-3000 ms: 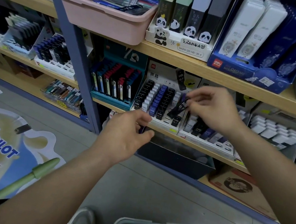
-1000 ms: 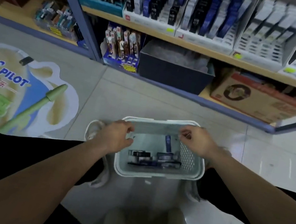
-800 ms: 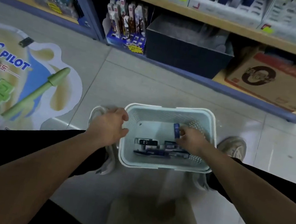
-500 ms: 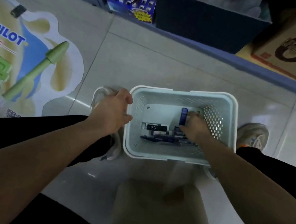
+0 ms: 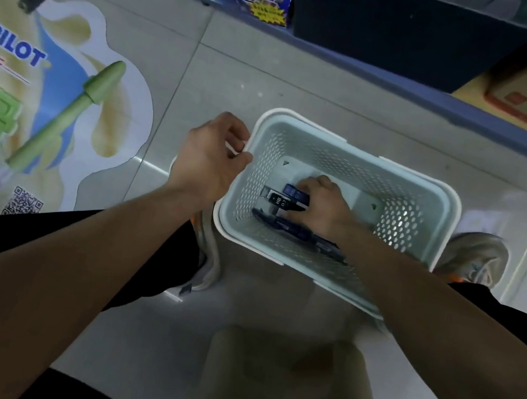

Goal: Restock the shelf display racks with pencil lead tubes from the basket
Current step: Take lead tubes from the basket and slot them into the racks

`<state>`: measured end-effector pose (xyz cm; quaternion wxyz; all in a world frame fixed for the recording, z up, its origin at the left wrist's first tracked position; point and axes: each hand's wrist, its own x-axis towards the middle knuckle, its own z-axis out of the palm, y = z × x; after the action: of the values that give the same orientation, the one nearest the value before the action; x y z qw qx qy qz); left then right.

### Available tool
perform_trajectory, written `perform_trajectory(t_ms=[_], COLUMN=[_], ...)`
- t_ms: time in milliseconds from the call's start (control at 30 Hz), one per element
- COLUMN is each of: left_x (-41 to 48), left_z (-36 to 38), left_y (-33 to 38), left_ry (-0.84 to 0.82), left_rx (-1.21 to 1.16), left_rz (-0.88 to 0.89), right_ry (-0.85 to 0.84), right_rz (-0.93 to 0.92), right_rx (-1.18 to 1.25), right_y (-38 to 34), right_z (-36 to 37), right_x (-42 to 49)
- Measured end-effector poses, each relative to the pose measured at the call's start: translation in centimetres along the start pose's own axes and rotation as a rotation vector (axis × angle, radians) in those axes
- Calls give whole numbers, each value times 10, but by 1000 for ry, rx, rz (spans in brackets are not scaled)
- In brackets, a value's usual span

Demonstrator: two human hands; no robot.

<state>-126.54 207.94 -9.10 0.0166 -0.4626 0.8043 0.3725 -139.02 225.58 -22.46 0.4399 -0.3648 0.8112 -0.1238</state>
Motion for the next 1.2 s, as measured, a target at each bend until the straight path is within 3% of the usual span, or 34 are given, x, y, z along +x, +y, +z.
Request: perform_trajectory(t_ms=[633, 1200], left_x=[2, 3], left_z=[-1, -1], left_y=[-4, -5], left_ry=[-28, -43], left_rx=[-19, -37], left_rz=[20, 4], right_ry=[-236, -384], right_rz=[-126, -88], right_rx=[-197, -148], right_y=[-5, -5], right_z=[0, -4], right_x=[2, -3])
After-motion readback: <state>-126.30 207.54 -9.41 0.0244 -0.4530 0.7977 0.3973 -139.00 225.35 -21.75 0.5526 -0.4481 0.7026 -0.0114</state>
